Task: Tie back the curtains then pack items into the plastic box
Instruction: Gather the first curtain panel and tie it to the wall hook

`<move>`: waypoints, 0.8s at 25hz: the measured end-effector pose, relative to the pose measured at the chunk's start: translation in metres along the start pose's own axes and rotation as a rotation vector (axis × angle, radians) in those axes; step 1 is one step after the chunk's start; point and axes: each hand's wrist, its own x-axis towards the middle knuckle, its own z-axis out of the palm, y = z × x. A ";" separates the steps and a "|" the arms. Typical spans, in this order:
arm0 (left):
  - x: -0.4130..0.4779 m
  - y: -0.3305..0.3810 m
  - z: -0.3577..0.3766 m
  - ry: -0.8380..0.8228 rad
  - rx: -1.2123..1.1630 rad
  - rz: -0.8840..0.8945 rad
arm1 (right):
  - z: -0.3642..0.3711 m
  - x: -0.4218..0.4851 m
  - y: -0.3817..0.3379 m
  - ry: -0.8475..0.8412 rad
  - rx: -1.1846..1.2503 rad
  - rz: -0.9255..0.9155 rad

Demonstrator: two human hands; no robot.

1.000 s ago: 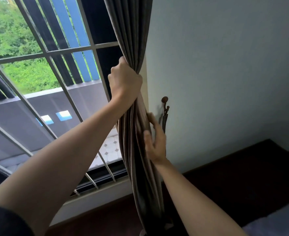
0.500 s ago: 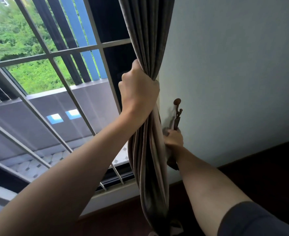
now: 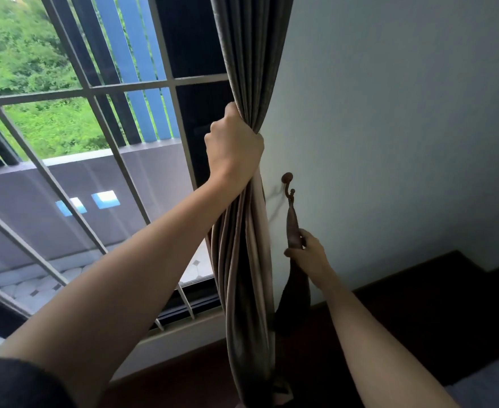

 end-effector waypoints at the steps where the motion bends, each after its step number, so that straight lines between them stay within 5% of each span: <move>1: 0.000 0.000 -0.001 -0.004 -0.005 -0.001 | -0.007 -0.009 -0.001 -0.048 0.041 0.003; 5: 0.002 -0.001 -0.003 -0.012 -0.011 -0.012 | -0.028 -0.050 -0.027 -0.198 0.217 0.037; 10: 0.001 -0.002 -0.003 -0.029 -0.030 -0.004 | -0.004 -0.108 -0.075 -0.300 0.208 -0.168; 20: 0.001 0.006 -0.002 -0.056 -0.033 -0.027 | 0.083 -0.108 -0.114 -0.003 0.291 -0.256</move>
